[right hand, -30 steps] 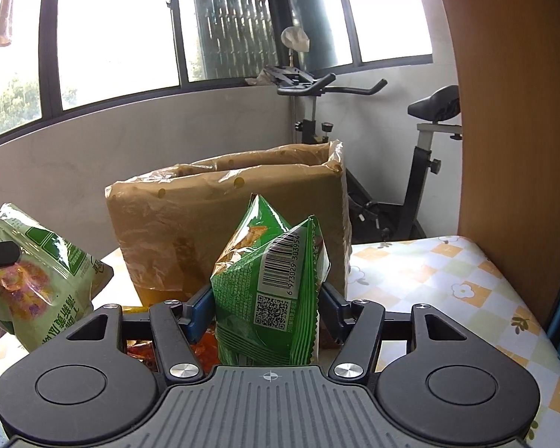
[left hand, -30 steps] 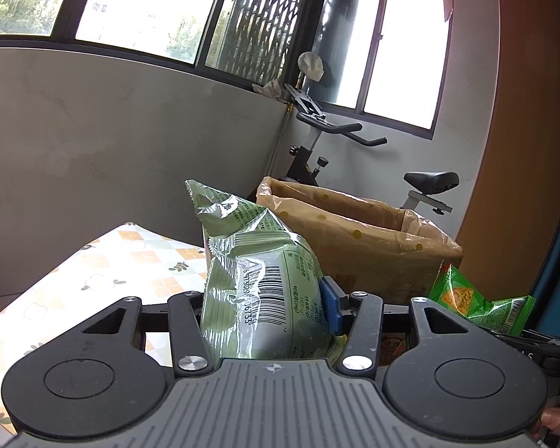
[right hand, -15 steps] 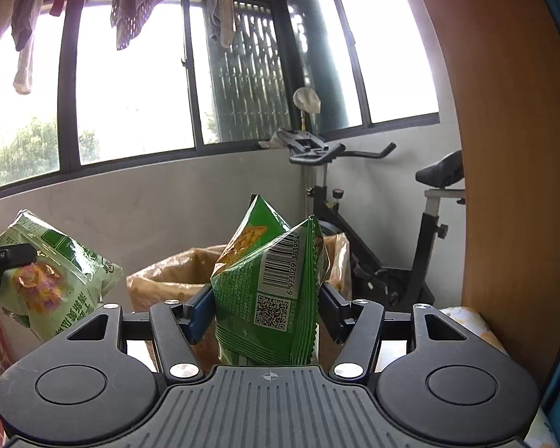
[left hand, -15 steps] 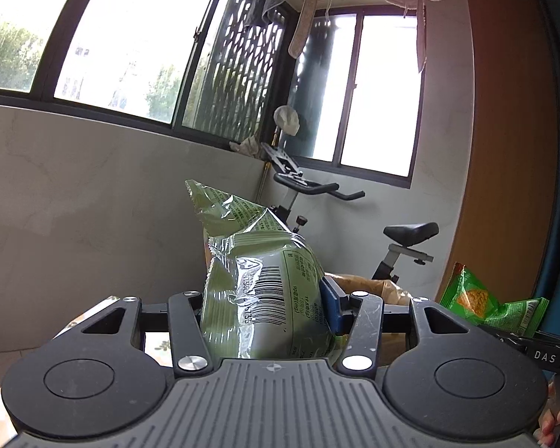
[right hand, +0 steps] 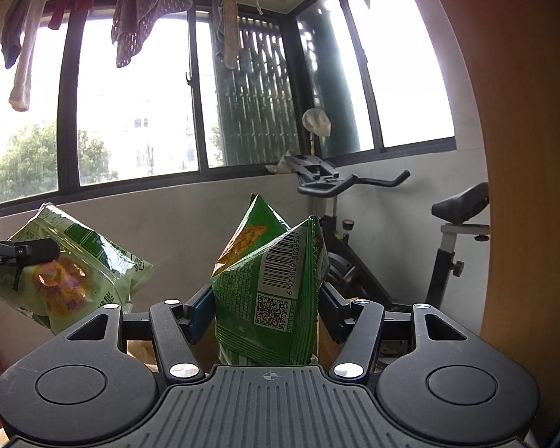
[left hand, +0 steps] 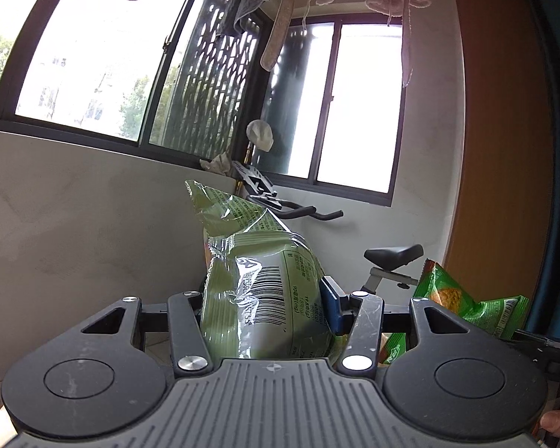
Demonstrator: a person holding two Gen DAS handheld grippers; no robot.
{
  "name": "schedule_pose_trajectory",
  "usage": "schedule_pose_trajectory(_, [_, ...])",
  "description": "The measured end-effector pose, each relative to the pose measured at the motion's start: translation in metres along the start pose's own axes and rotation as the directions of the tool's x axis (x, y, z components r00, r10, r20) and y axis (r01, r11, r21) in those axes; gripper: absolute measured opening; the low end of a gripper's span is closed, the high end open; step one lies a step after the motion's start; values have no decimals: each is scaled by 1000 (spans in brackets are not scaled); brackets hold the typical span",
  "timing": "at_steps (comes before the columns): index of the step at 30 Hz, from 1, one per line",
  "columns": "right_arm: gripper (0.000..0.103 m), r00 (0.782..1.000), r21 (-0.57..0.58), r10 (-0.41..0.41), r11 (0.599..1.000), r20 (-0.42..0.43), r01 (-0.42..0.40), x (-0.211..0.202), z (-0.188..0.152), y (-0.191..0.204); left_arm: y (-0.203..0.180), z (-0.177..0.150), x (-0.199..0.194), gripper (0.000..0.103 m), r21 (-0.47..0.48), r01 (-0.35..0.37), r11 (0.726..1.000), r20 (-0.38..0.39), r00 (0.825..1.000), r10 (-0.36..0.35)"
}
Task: Organize snacks
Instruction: 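Lift both held bags up and carry them over the box, then open both grippers to drop the bags into the box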
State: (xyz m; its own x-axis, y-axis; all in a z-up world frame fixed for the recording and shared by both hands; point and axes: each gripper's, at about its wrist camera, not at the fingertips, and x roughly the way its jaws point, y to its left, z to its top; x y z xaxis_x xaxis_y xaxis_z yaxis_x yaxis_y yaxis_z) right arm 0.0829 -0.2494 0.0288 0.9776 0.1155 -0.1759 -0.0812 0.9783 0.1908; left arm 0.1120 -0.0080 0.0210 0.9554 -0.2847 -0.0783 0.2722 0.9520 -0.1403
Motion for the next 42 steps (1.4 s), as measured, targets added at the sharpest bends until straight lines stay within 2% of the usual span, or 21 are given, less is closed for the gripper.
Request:
schedule_pose_trajectory(4, [55, 1000, 11, -9, 1000, -18, 10, 26, 3, -7, 2, 0, 21, 53, 8, 14, 1000, -15, 1000, -14])
schedule_pose_trajectory(15, [55, 998, 37, -11, 999, -67, 14, 95, 0, -20, 2, -3, 79, 53, 70, -3, 998, -53, 999, 7])
schedule_pose_trajectory(20, [55, 991, 26, -14, 1000, -132, 18, 126, -12, -15, 10, -10, 100, 54, 82, -17, 996, -109, 994, 26])
schedule_pose_trajectory(24, [55, 979, 25, -26, 999, -204, 31, 144, -25, -11, 15, -23, 111, 54, 109, -30, 994, -176, 983, 49])
schedule_pose_trajectory(30, [58, 965, 5, -56, 998, -256, 59, 152, -37, -5, 20, -34, 115, 57, 145, -24, 989, -255, 965, 61])
schedule_pose_trajectory(35, [64, 955, 5, -84, 996, -283, 89, 147, -43, -6, 23, -32, 111, 79, 161, -35, 986, -262, 962, 77])
schedule_pose_trajectory(37, [72, 957, 1, -87, 996, -278, 91, 143, -43, -5, 24, -29, 109, 79, 156, -38, 987, -265, 961, 79])
schedule_pose_trajectory(42, [75, 960, -5, -90, 996, -264, 92, 128, -40, -3, 27, -22, 106, 79, 118, -39, 992, -288, 955, 72])
